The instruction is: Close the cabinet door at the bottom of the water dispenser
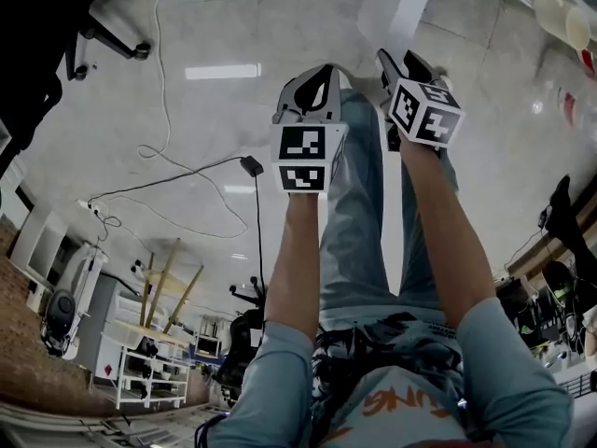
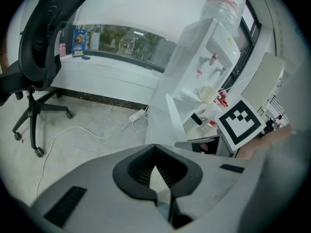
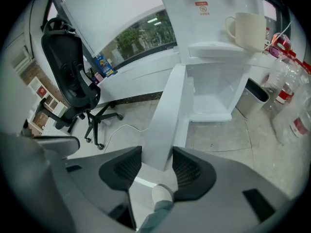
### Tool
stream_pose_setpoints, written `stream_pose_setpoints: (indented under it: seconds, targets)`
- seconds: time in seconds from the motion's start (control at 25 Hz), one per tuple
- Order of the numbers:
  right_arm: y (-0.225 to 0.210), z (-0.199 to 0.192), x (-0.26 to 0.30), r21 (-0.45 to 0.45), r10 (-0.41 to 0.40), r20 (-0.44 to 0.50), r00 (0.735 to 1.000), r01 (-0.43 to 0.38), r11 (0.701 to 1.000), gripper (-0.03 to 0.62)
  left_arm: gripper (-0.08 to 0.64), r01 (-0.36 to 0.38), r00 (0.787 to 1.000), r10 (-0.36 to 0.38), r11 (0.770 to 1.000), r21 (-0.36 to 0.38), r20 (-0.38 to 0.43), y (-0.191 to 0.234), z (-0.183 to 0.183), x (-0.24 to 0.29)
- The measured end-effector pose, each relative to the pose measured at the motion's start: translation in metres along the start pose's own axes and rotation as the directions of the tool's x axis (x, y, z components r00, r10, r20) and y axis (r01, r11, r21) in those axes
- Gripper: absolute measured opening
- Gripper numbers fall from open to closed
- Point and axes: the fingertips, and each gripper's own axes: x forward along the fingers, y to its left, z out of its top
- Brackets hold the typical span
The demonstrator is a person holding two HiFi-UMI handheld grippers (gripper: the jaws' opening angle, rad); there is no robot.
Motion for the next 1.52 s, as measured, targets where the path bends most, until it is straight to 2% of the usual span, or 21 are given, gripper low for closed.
stream_pose_setpoints:
  seconds: [0.36,0.44,0.52,0.84,1.0,1.28,1.52]
  targets:
    - [-0.03,-0.004,-0.016,-0.054,0.021,-0.01,1.0,-0.021,0.998,0.21,0.008,0.005,1.0,-0.004,0.999,0.052,-0.025,-0.041,0.006,0.016]
    - [-0.038,-0.004,-0.021,-0.071,0.015,-0.026,1.0,-0.017,0.997,0.209,0.008,0.013,0.999,-0.011,0.996,0.088,-0.033,-0.057,0.007,0.022]
    - [-0.047,-0.004,-0.025,-0.099,0.011,-0.033,0.999,-0.015,0.995,0.207,0.008,0.028,0.999,-0.023,0.992,0.124,-0.036,-0.073,0.011,0.028]
    - [-0.101,-0.003,-0.049,-0.134,-0.03,-0.017,0.999,0.028,0.991,0.192,0.008,0.093,0.995,-0.085,0.98,0.176,-0.053,-0.123,0.025,0.053]
    - [-0.123,0.004,-0.055,-0.216,-0.04,-0.008,0.999,0.038,0.976,0.189,0.008,0.133,0.99,-0.12,0.968,0.211,-0.072,-0.154,0.024,0.065]
    - [-0.159,0.016,-0.067,-0.286,-0.047,0.012,0.999,0.049,0.957,0.189,0.008,0.157,0.986,-0.142,0.963,0.218,-0.082,-0.195,0.024,0.083]
    - [-0.181,0.028,-0.074,-0.327,-0.026,0.032,0.999,0.035,0.944,0.189,0.008,0.131,0.991,-0.121,0.97,0.203,-0.061,-0.216,0.031,0.098]
